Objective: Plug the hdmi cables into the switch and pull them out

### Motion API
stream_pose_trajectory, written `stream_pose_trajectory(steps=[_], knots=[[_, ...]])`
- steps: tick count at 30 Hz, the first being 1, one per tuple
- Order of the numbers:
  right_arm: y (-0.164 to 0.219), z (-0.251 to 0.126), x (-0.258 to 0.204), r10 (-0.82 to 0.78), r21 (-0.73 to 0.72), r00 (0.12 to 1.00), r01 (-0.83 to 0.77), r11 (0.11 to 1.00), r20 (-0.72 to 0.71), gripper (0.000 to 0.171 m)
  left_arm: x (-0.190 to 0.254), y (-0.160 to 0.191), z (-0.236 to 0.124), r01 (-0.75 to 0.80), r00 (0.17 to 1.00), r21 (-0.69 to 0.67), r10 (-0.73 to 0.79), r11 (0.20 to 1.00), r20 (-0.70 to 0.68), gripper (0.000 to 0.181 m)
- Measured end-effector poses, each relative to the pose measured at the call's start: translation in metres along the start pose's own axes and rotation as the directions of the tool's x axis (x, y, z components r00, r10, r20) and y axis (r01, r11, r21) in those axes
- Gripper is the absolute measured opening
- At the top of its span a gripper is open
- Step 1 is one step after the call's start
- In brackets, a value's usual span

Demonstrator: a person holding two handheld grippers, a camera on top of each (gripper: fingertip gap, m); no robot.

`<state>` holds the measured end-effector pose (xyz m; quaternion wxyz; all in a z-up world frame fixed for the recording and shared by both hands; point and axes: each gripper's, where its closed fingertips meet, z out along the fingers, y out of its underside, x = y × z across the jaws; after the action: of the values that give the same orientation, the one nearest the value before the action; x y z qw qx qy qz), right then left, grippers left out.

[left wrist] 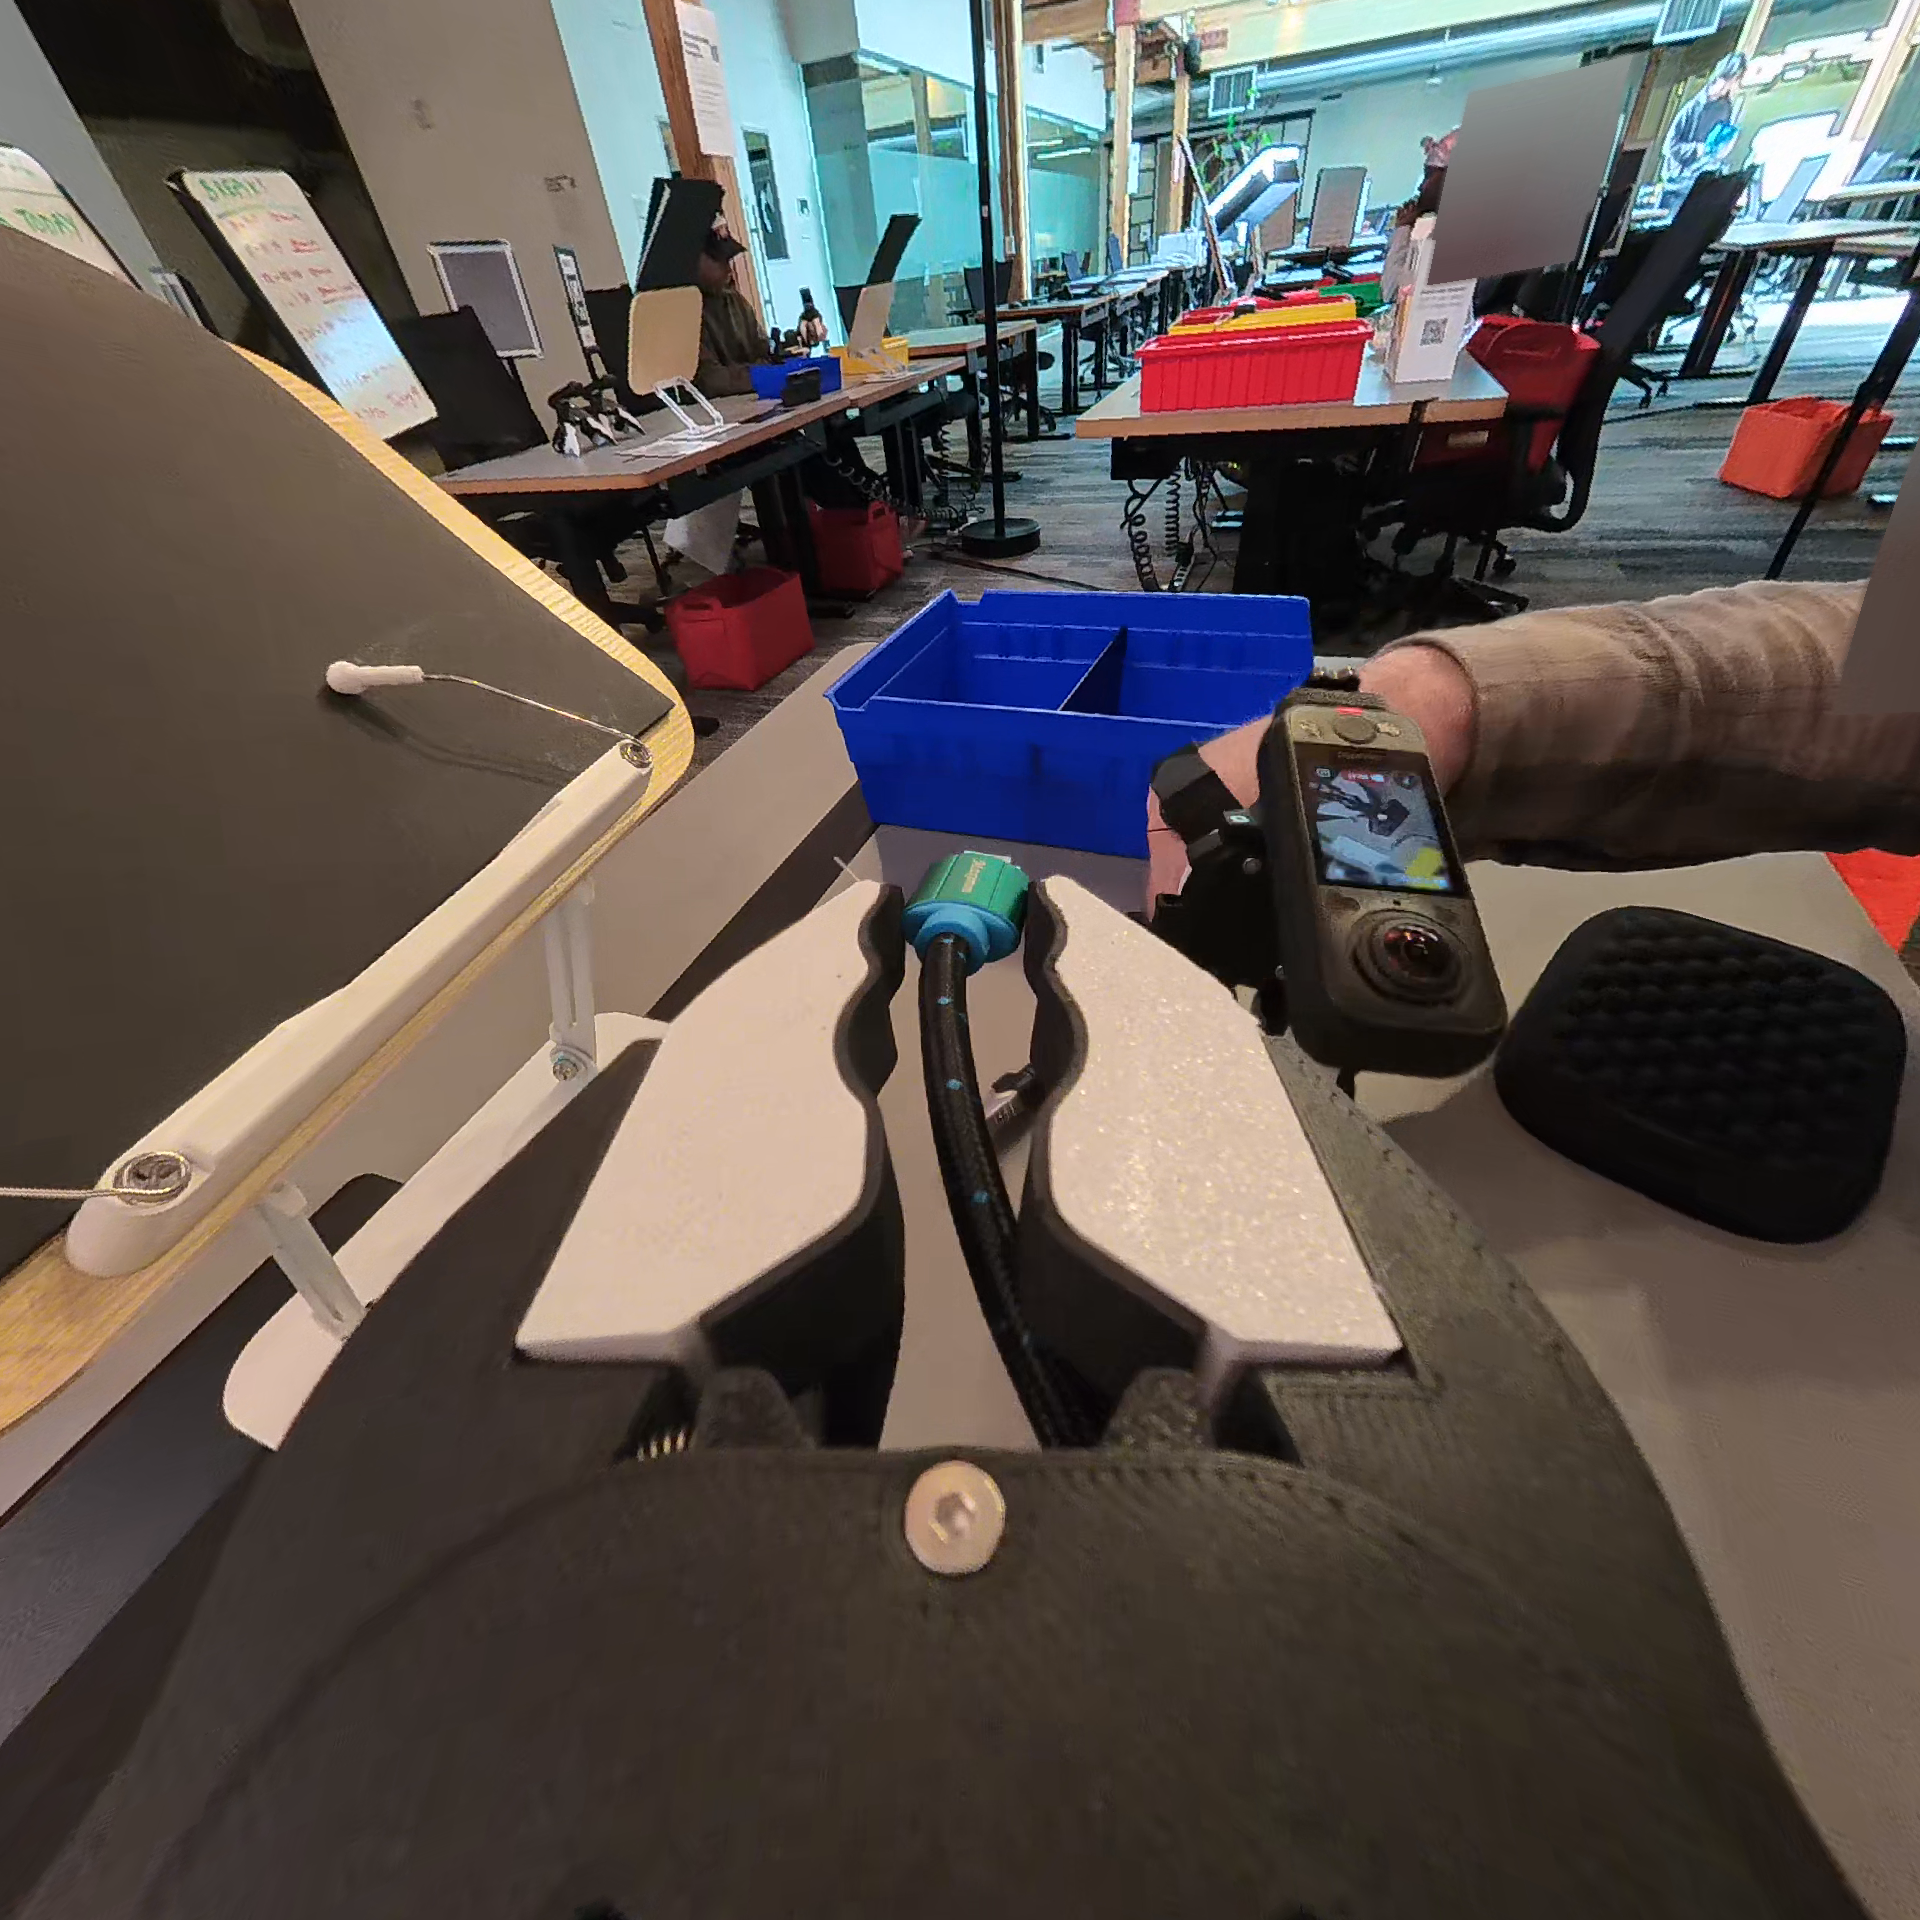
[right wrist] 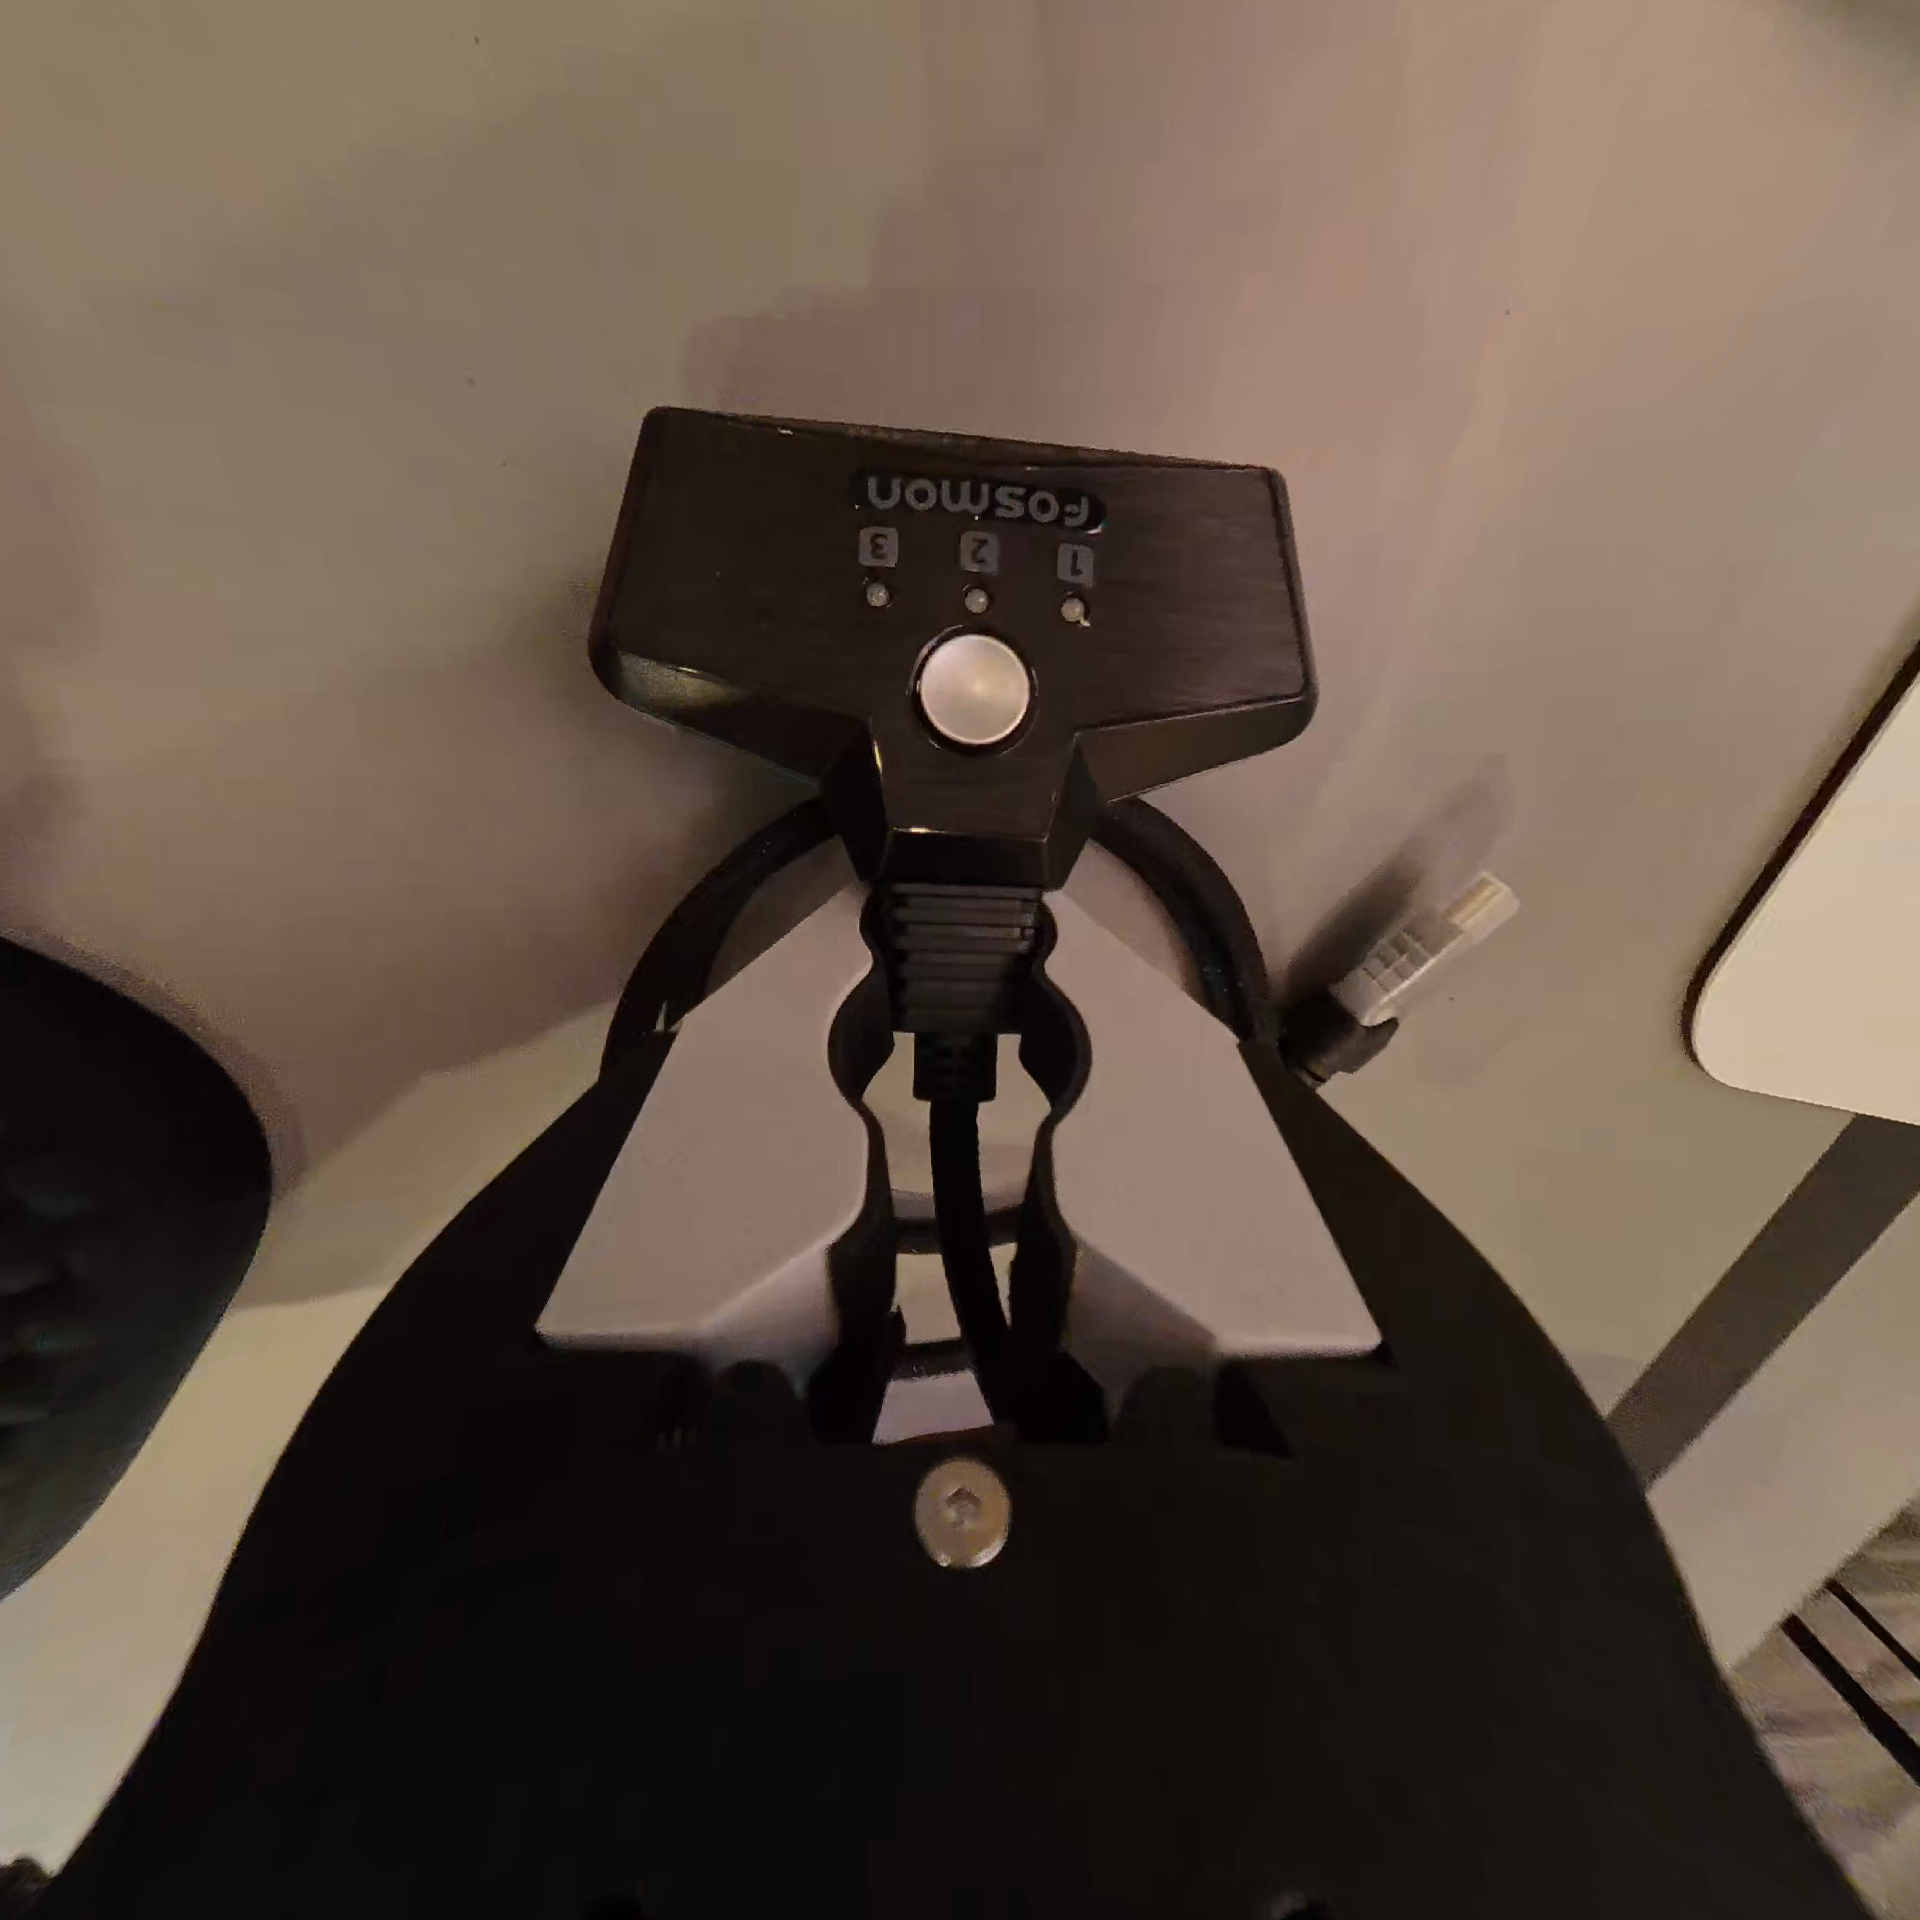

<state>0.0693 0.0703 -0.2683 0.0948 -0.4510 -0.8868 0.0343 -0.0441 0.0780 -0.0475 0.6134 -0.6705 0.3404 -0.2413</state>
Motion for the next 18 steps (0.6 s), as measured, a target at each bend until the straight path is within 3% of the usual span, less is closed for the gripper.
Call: stream_pose_trajectory(steps=[10, 15, 18], knots=[[-0.007, 0.0, 0.009, 0.0, 0.038, 0.991, 0.006, 0.999, -0.135, 0.023, 0.001, 0.002, 0.002, 0.019, 1.0, -0.004, -0.019, 1.0, -0.01, 0.022], [-0.007, -0.007, 0.0, 0.046, 0.058, 0.995, -0.041, 0.997, -0.087, 0.05, 0.002, 0.004, 0.003, 0.025, 1.0, -0.014, -0.025, 1.0, -0.011, 0.022], [-0.009, -0.018, 0.0, 0.047, 0.081, 0.995, -0.04, 0.996, -0.085, 0.056, 0.002, 0.004, 0.004, 0.029, 0.999, -0.016, -0.029, 0.999, -0.015, 0.022]])
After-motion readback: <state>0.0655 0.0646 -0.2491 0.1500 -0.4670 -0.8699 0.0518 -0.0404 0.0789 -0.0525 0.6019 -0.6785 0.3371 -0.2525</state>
